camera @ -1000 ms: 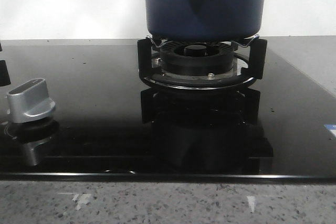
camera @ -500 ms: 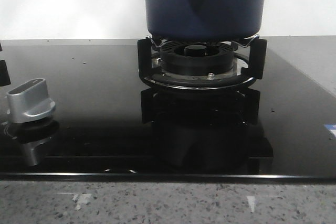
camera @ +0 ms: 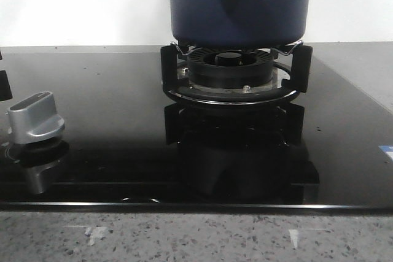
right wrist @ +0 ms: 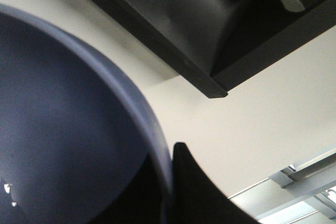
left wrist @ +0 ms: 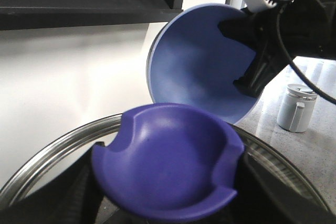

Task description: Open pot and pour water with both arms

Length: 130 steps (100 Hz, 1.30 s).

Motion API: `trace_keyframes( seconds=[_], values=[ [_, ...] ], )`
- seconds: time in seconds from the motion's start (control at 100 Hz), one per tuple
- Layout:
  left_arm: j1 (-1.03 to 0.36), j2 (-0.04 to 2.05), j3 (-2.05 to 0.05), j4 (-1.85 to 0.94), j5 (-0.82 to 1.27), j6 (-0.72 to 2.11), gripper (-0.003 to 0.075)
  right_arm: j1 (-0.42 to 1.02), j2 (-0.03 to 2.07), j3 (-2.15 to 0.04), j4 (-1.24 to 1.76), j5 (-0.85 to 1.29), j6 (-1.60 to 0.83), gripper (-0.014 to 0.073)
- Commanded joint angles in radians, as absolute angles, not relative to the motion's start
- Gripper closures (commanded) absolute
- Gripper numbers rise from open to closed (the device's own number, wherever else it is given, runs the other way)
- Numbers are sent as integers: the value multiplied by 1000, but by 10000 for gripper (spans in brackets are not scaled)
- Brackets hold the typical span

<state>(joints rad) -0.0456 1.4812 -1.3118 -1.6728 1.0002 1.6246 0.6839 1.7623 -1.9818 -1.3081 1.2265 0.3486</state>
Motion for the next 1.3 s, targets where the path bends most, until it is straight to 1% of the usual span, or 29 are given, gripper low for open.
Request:
trace_keyframes(
  seconds=[0.0, 0.23, 0.58, 1.16, 1.29],
  values=[
    [-39, 1434, -1346, -1763, 1027, 1621, 343, 691, 1712, -2008, -1428, 1204, 356, 662],
    [-39, 1434, -1346, -1762, 1027, 1621, 343, 693, 1711, -2008, -1482, 1204, 356, 662],
    [-39, 1434, -1346, -1762, 1031, 1621, 343, 751, 1696, -2009, -1625, 1196, 356, 662],
    [-39, 1434, -1346, -1762, 1032, 1621, 344, 774, 1691, -2009, -1679, 1197, 355, 662],
    [-39, 1434, -1346, -1762, 1032, 1621, 344, 779, 1691, -2009, -1651, 1197, 355, 662]
  ],
)
